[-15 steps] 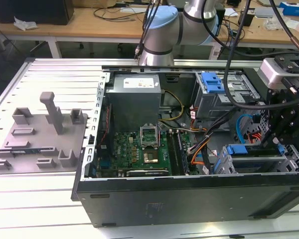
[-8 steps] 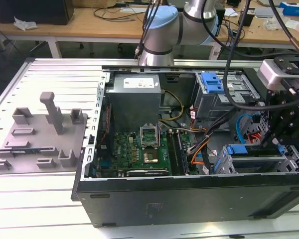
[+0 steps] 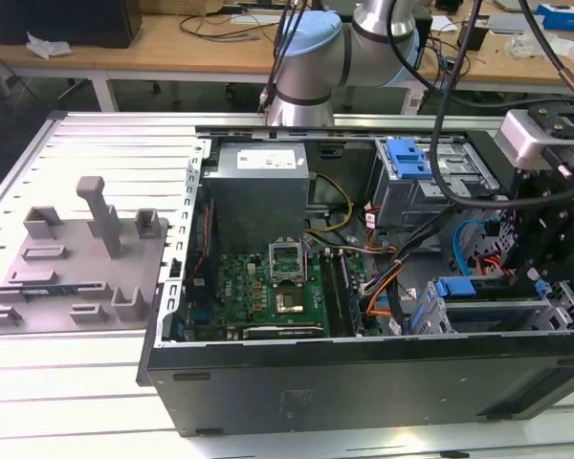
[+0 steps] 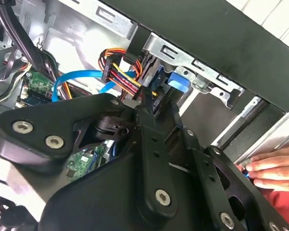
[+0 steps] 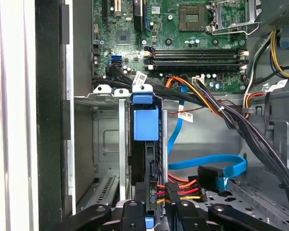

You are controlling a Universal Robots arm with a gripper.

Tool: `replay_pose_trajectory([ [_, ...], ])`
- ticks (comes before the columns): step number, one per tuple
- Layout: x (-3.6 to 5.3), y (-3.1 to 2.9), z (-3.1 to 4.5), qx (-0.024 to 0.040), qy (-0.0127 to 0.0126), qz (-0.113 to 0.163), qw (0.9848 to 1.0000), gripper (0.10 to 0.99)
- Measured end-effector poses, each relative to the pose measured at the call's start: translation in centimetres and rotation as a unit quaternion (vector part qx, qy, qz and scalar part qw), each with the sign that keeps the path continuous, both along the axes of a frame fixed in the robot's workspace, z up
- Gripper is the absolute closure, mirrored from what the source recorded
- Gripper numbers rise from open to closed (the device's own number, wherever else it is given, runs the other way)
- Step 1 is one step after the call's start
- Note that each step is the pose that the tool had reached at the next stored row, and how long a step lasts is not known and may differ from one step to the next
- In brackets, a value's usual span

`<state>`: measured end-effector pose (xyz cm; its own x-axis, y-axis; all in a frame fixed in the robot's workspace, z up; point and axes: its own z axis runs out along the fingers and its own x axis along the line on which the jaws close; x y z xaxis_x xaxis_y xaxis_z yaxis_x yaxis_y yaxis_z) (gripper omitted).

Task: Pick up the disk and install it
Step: 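Insert the first disk wire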

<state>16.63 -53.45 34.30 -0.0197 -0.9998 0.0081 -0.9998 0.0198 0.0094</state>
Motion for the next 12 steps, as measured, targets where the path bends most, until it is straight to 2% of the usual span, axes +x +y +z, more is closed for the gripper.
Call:
replay_pose_trajectory([
  [3, 0.00, 0.02, 0.54, 0.0000, 0.0000, 0.000, 1.0000, 0.780],
  [4, 0.01, 0.18, 1.31, -0.0017, 0.0000, 0.000, 1.0000, 0.780],
  [5, 0.01, 0.80, 1.71, -0.0099, 0.0000, 0.000, 1.0000, 0.780],
  [9, 0.01, 1.89, 2.23, -0.0225, 0.0000, 0.000, 0.9997, 0.780],
  [11, 0.01, 3.12, 3.06, -0.0383, 0.0000, 0.000, 0.9993, 0.780],
  [12, 0.01, 3.56, 3.29, -0.0436, 0.0000, 0.000, 0.9990, 0.780],
])
